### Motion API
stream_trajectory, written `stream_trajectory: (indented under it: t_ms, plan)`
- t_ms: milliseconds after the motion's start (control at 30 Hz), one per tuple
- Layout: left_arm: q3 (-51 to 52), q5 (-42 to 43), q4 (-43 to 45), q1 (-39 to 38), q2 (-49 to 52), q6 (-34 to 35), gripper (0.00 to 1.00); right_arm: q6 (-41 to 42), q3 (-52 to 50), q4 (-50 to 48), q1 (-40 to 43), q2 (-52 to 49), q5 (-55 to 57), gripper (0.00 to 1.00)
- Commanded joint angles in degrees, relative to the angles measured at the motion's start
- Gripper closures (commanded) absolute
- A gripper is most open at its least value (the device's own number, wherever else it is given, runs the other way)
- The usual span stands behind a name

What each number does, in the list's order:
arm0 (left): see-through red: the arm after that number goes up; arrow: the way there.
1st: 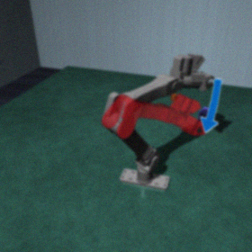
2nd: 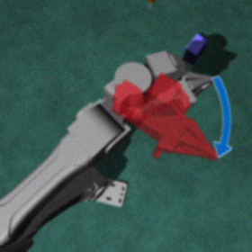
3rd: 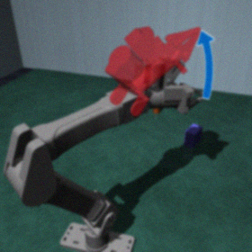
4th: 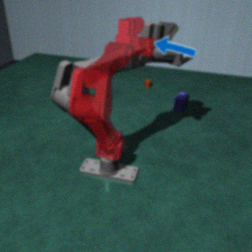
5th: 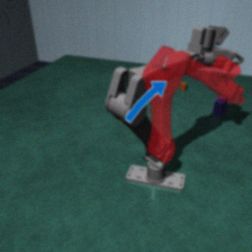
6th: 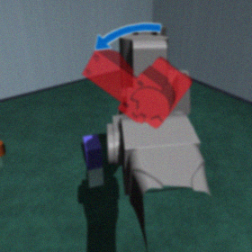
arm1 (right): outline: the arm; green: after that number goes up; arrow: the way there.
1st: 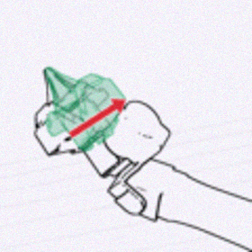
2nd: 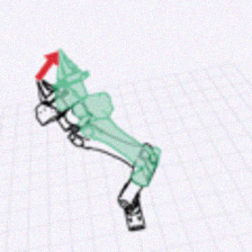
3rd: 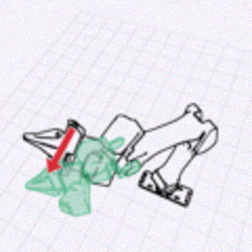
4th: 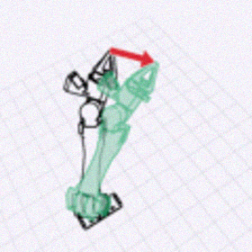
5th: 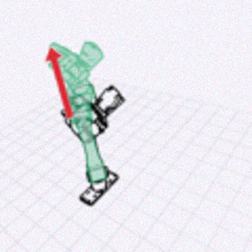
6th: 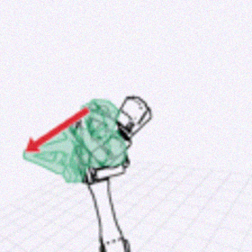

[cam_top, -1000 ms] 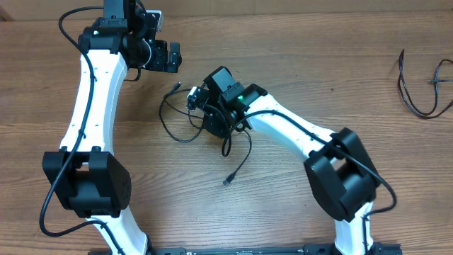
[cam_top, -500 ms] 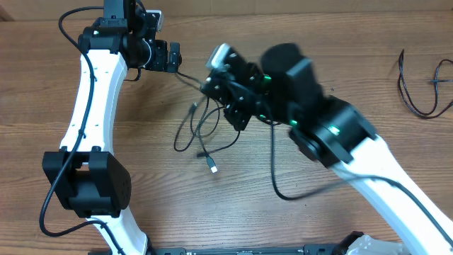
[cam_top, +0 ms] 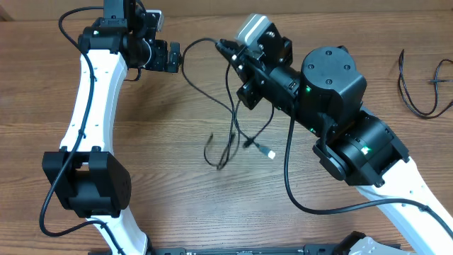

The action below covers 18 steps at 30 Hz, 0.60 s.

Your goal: Untangle cables

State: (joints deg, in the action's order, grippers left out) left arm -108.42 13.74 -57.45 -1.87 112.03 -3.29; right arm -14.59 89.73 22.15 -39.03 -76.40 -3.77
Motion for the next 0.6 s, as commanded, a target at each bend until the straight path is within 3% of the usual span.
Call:
stream_trajectory:
  t_ms: [0, 167, 333, 467, 567]
  plan:
    - [-0.8, 0.7, 0.1, 0.0, -0.2, 0.5, 0.0, 5.7, 0.3, 0.0, 0.2, -0.8, 13.1, 0.96]
    - [-0.8, 0.7, 0.1, 0.0, -0.2, 0.5, 0.0, 21.6, 0.3, 6.2, 0.2, -3.8, 32.1, 0.96]
    - [-0.8, 0.7, 0.1, 0.0, -0.2, 0.5, 0.0, 41.6, 0.3, 16.7, 0.2, -5.9, 29.4, 0.96]
    - [-0.8, 0.7, 0.1, 0.0, -0.2, 0.5, 0.0, 42.8, 0.3, 15.8, 0.2, -5.9, 16.2, 0.96]
    - [-0.8, 0.7, 0.1, 0.0, -0.2, 0.5, 0.0, 36.7, 0.3, 10.8, 0.2, -5.0, 7.2, 0.96]
